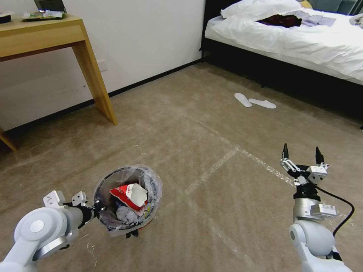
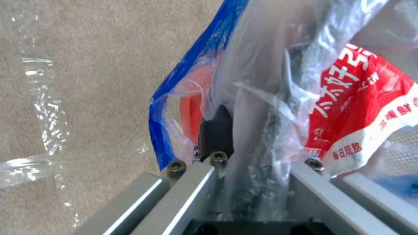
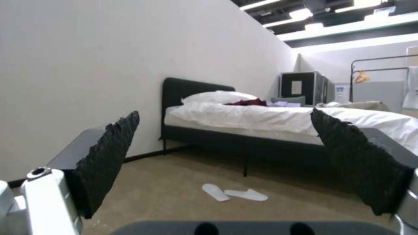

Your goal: Pick up the trash bin and place the garbage on the floor into it.

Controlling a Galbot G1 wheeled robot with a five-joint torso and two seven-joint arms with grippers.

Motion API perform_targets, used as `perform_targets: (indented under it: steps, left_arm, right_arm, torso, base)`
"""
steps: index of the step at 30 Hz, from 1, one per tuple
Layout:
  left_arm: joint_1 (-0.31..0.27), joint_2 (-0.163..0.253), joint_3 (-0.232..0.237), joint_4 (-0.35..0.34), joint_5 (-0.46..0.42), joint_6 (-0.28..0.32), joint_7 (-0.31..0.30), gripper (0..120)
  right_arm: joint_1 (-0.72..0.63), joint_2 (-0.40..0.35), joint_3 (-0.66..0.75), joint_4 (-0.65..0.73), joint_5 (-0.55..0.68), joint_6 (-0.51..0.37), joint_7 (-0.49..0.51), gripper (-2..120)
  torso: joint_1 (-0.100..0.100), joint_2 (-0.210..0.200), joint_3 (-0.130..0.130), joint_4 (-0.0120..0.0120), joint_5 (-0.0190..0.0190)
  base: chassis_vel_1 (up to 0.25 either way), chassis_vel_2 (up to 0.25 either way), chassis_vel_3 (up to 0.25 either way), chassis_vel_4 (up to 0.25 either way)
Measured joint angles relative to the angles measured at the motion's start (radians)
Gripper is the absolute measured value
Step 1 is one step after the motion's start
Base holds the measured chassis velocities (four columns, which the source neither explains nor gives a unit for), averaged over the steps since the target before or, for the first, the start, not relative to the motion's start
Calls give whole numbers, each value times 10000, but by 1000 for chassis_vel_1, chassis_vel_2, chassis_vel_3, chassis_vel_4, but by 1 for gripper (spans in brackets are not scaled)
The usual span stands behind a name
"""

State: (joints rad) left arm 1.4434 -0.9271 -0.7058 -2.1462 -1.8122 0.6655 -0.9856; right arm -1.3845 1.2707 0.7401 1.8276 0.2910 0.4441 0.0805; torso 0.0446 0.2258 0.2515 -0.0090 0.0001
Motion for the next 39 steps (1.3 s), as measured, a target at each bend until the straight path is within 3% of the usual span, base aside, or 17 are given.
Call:
perform_targets:
  steps: [9, 39]
  left_arm:
    - [27, 149, -300, -166, -264, -12, -132, 0]
    - [-105, 117, -91, -84, -125, -88, -123, 0]
  right_arm:
    - [94, 175, -157, -162, -175, 269, -157, 100]
    - [256, 429, -315, -823, -544, 543, -282, 100]
  torso:
    - [2, 0, 0, 0, 2]
    - [1, 0, 0, 2, 3]
  base:
    - [0, 0, 0, 0]
    - [-64, 66, 66, -71]
